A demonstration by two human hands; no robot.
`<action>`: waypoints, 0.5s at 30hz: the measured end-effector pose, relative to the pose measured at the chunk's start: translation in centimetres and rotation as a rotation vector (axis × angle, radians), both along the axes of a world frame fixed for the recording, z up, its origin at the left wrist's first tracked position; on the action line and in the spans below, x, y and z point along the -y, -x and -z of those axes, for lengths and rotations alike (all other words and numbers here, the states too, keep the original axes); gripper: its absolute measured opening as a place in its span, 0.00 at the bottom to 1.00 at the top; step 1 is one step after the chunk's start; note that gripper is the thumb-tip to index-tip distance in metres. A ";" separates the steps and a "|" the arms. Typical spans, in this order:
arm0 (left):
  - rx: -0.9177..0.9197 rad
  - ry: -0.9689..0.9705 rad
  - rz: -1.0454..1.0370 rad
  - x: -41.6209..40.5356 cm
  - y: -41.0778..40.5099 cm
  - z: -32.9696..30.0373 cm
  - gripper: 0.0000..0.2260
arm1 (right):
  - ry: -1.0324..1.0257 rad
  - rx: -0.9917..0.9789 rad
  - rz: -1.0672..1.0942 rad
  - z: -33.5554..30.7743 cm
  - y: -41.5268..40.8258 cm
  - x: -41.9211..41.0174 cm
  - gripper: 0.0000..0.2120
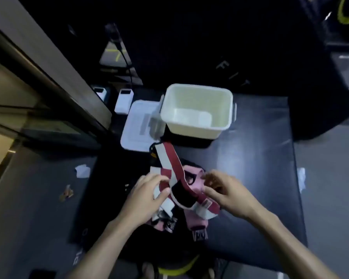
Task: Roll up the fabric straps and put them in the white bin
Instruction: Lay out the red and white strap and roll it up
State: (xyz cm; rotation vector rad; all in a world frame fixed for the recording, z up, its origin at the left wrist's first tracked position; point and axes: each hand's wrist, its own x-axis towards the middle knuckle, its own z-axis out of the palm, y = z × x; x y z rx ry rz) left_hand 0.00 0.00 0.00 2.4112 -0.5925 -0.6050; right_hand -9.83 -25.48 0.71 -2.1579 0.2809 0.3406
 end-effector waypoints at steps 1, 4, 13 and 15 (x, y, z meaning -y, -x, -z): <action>0.040 -0.025 0.053 0.1 -0.1 2.1 0.16 | 0.031 0.043 -0.016 2.4 0.2 -0.4 0.13; 0.180 -0.179 0.189 0.1 -0.5 8.4 0.28 | 0.184 0.133 -0.107 8.4 0.3 -1.5 0.21; 0.468 -0.118 0.256 -2.0 0.4 19.7 0.28 | 0.466 0.476 -0.176 20.0 1.2 -2.8 0.32; 0.523 -0.092 0.244 -2.2 0.7 20.3 0.28 | 0.484 0.550 -0.176 20.5 1.4 -2.7 0.31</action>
